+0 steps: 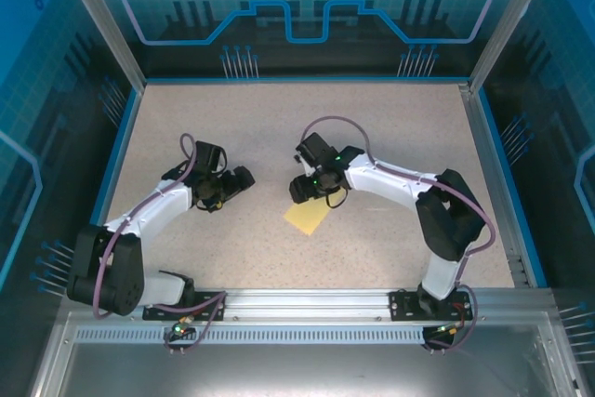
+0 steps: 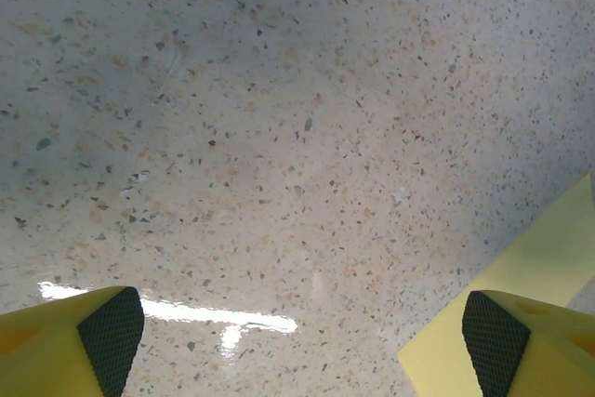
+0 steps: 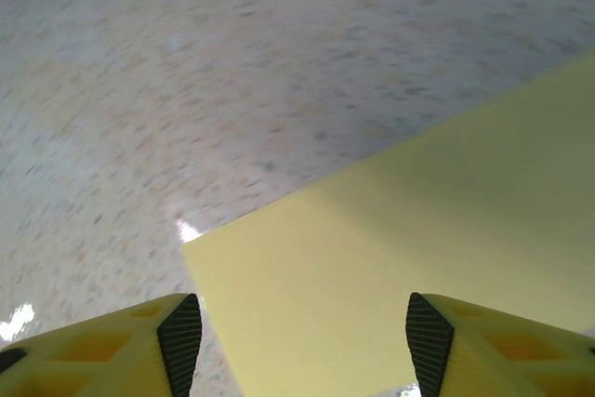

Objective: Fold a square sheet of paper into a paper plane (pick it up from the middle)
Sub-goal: Rotate the square sheet of paper at the center of the table.

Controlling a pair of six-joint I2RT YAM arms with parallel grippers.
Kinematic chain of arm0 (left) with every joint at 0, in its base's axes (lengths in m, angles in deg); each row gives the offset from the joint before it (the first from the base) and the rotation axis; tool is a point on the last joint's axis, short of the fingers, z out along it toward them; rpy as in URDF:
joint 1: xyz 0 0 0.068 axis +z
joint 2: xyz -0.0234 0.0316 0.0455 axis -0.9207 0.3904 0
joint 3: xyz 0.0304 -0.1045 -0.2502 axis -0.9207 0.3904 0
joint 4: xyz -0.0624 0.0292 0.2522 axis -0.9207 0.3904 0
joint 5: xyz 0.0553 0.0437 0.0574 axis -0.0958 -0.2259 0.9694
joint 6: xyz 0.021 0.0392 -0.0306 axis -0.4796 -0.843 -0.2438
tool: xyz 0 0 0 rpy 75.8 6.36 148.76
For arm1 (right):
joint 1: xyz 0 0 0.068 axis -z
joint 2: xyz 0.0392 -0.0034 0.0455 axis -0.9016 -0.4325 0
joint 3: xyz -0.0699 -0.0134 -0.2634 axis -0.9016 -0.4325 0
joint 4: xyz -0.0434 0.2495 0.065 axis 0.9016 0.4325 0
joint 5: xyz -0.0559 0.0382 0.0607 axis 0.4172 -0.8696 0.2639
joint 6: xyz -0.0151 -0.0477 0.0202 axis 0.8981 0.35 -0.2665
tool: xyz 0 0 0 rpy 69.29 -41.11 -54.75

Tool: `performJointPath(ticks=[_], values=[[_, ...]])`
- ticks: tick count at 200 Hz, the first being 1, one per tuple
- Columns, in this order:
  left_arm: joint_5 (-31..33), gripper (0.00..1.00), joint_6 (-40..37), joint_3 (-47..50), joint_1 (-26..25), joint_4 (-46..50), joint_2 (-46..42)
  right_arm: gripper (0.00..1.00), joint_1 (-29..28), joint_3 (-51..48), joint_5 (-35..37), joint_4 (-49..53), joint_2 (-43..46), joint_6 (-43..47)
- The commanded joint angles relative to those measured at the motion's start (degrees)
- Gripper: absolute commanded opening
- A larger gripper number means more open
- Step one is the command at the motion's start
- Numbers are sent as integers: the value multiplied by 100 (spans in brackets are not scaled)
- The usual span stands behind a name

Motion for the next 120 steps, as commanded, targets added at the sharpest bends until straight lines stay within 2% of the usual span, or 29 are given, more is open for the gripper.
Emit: performJointPath(ticks=[1, 23, 79, 120], values=[[-307, 94, -260, 72, 35, 92, -130, 64, 332, -74, 480, 214, -371, -910], [-405, 99, -290, 81, -20, 148, -197, 65, 469, 205, 579, 343, -647, -999], [-662, 99, -313, -78, -489, 148, -5, 67, 661, 776, 490, 467, -1508, -974], [-953, 98, -200, -103, -924, -8, 182, 65, 318, 1102, -177, 165, -1866, 226]])
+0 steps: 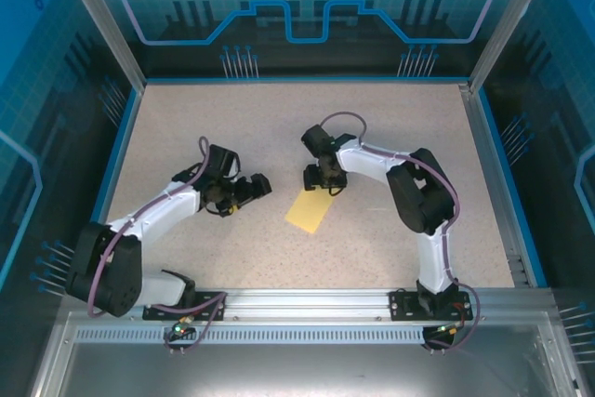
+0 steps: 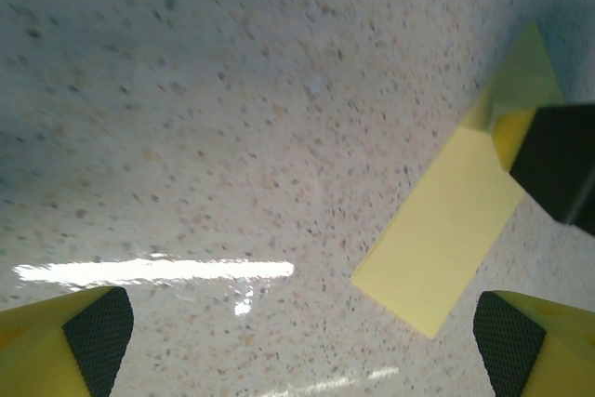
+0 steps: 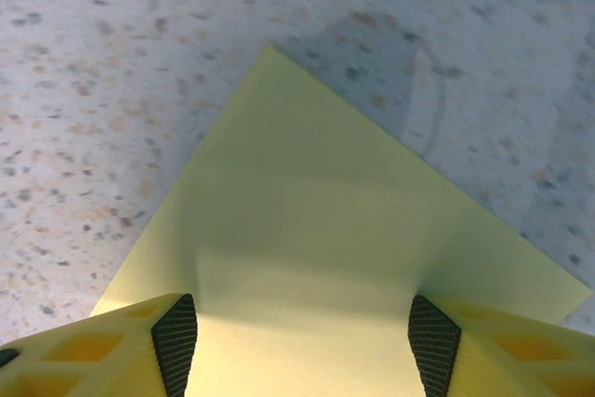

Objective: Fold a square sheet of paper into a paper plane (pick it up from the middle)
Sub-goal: Rotate the square sheet of paper at the center of the table, then fold the paper at the center of the table.

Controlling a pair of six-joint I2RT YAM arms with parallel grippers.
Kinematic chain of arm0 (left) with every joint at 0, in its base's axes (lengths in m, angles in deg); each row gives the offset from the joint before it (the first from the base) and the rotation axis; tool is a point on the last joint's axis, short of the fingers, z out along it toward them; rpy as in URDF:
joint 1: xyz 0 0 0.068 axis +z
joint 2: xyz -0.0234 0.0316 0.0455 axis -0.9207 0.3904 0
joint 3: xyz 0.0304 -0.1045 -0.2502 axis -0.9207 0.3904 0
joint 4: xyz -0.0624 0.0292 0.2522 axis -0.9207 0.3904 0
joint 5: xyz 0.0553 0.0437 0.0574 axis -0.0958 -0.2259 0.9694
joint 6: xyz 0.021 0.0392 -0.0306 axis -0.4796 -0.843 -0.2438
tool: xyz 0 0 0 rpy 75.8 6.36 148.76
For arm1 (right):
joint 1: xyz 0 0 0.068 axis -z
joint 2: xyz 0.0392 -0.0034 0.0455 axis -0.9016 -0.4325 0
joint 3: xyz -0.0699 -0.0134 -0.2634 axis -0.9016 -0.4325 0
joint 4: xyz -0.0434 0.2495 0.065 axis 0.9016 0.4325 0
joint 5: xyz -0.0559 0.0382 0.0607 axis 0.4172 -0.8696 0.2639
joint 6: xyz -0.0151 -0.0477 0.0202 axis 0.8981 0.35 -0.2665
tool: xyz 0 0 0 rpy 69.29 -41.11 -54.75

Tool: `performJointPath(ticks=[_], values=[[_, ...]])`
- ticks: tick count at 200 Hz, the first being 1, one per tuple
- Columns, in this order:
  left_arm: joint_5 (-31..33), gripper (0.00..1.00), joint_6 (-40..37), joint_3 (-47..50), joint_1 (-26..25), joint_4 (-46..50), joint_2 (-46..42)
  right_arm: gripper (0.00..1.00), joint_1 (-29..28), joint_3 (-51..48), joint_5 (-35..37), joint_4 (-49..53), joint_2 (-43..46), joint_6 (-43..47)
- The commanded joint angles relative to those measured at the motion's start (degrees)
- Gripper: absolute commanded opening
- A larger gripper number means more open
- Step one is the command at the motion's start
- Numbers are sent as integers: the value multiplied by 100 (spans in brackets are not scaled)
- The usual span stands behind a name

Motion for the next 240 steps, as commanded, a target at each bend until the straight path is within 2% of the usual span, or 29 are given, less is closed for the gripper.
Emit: performJointPath(ticks=[1, 21, 53, 84, 107, 143, 188, 240], values=[[-343, 99, -51, -96, -213, -28, 137, 65, -255, 180, -603, -280, -417, 799], [-417, 99, 312, 45, -432, -209, 187, 64, -321, 288, -798, -377, -429, 885], [-431, 98, 801, 298, -761, -451, 196, 66, -319, 110, -287, -435, 193, 414], [-817, 94, 1132, 424, -1024, -900, 439, 66, -354, -224, -397, -374, 356, 24], [-978, 87, 1315, 374, -1201, -1145, 638, 65, -330, -199, -423, -278, 113, -39], [-924, 68, 1520, 351, -1281, -1183, 843, 62, -301, -234, -602, -316, -177, -163], [-985, 59, 1482, 30, -1430, -1108, 1343, 60, -298, -388, -619, -333, -298, -278], [-988, 56, 1489, -102, -1458, -1167, 1547, 56, -298, -602, -602, -355, -417, -402]])
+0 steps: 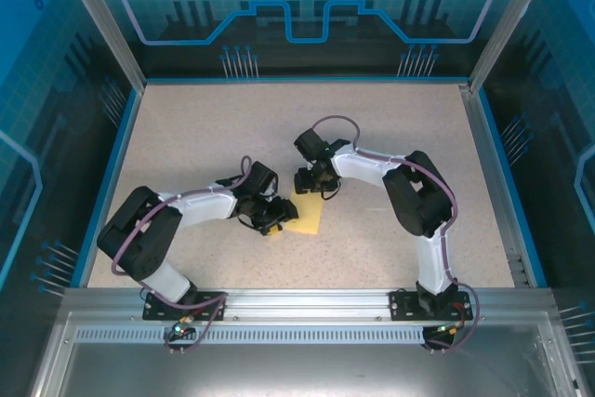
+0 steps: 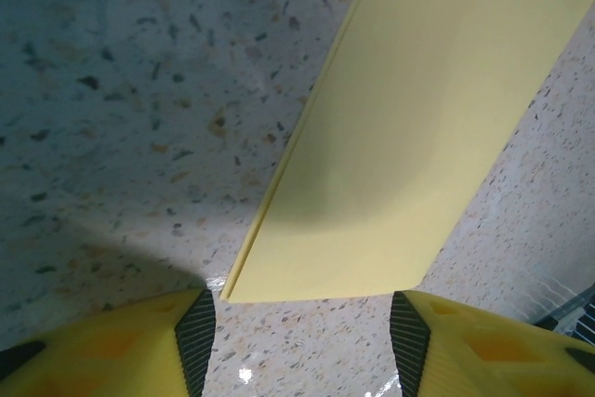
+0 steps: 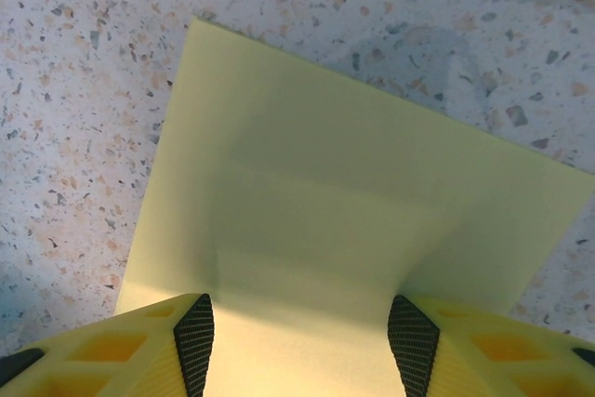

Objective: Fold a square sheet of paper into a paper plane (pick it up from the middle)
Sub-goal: Fold the paper at the center of the table.

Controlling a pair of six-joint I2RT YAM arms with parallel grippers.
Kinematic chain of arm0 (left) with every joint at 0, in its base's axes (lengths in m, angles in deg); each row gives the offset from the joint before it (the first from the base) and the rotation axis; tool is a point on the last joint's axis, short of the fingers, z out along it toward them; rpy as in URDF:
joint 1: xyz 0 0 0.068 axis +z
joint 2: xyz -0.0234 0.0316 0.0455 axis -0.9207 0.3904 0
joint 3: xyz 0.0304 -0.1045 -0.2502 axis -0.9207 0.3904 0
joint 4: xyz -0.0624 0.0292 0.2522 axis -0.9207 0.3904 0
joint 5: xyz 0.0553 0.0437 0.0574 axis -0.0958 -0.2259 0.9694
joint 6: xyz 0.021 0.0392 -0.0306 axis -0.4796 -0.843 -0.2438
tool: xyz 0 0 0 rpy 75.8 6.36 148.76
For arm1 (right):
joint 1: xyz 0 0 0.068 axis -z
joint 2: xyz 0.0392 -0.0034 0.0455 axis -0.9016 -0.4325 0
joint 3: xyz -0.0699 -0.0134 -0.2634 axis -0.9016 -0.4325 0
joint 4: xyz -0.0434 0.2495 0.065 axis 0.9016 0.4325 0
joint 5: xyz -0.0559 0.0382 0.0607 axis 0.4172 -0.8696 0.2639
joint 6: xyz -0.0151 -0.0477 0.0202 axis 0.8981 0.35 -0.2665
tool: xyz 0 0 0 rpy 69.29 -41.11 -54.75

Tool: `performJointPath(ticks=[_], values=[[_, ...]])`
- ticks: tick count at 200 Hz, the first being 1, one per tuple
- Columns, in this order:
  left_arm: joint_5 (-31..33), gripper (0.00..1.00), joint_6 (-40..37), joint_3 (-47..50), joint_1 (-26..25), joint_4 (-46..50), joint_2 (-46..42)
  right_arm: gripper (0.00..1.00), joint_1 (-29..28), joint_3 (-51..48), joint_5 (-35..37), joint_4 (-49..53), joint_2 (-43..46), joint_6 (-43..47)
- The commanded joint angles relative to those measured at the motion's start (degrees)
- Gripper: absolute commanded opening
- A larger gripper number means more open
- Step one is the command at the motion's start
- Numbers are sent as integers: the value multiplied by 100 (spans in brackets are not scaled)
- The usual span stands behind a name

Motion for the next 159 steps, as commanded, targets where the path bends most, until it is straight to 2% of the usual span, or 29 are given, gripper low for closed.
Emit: performJointPath(ticks=[1, 118, 159], values=[[-150, 56, 67, -156, -38, -57, 88, 56, -35, -399, -250, 124, -463, -184], [-212, 58, -13, -364, -51, -92, 429, 55, -26, -608, -306, -10, -487, -246], [-36, 60, -98, -400, -51, 102, 345, 55, -32, -640, -298, -25, -495, -253]])
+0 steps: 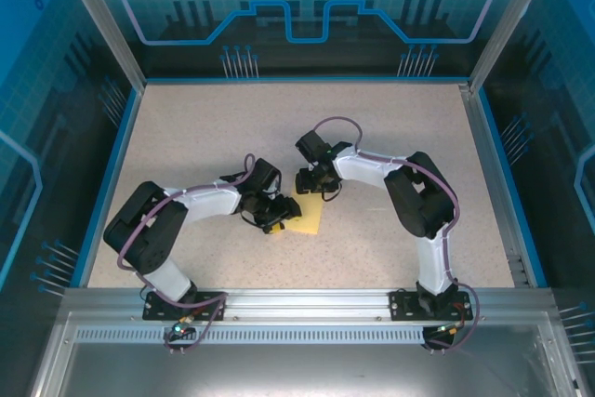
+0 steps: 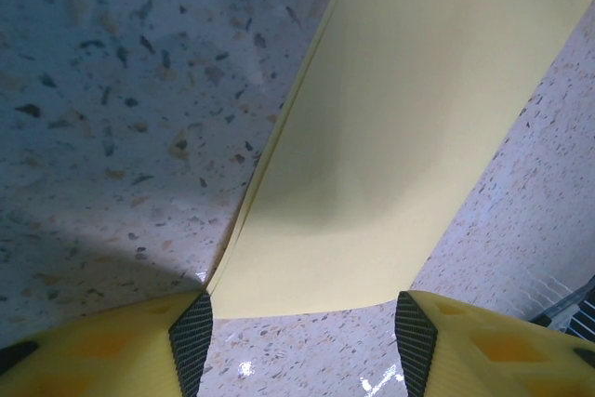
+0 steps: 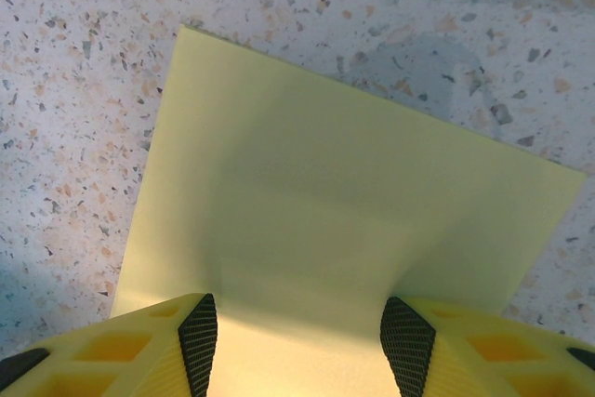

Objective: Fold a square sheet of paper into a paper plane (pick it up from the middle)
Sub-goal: Fold the paper at the center of the table.

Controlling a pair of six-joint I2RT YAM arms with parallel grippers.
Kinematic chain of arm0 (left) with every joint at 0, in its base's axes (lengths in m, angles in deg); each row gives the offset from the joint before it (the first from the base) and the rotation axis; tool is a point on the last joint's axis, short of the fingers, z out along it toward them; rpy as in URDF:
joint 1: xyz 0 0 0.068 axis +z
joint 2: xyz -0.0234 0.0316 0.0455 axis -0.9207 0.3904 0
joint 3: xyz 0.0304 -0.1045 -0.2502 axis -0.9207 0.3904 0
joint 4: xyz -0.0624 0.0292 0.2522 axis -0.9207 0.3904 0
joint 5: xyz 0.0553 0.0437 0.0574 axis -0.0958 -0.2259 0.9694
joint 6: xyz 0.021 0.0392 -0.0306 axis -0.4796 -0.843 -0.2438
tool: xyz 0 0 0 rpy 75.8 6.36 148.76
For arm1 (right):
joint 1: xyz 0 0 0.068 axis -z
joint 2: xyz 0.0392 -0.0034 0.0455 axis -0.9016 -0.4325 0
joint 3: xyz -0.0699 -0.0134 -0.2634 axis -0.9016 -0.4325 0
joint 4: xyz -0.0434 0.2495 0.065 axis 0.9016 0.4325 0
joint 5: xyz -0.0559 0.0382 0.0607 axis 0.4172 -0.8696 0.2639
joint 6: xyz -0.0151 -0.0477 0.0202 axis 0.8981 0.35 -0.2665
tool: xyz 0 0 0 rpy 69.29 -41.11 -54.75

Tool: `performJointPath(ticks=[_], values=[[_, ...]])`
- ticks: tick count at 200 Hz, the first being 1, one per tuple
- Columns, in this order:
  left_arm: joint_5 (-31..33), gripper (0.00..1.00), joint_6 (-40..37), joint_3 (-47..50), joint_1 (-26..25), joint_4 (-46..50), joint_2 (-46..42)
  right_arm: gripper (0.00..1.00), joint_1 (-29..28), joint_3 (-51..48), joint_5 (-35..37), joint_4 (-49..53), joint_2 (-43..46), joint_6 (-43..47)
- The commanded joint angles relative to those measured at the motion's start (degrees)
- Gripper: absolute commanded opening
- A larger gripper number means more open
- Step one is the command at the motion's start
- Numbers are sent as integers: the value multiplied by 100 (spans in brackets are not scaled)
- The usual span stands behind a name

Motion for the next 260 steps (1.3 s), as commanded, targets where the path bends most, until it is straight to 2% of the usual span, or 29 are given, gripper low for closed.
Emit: performJointPath(ticks=[1, 46, 128, 196, 260], values=[[80, 60, -101, -121, -52, -9, 76, 55, -30, -410, -344, 247, -594, -145], [220, 59, -169, -107, -59, 135, -105, 55, -26, -418, -373, 228, -662, -154], [73, 59, -178, -344, -190, -195, 264, 55, -26, -467, -460, 157, -728, -172], [141, 55, -233, -279, -187, -208, -103, 55, -26, -481, -483, 122, -772, -189], [493, 53, -369, -331, -189, 356, -293, 54, -26, -458, -485, 142, -792, -181]])
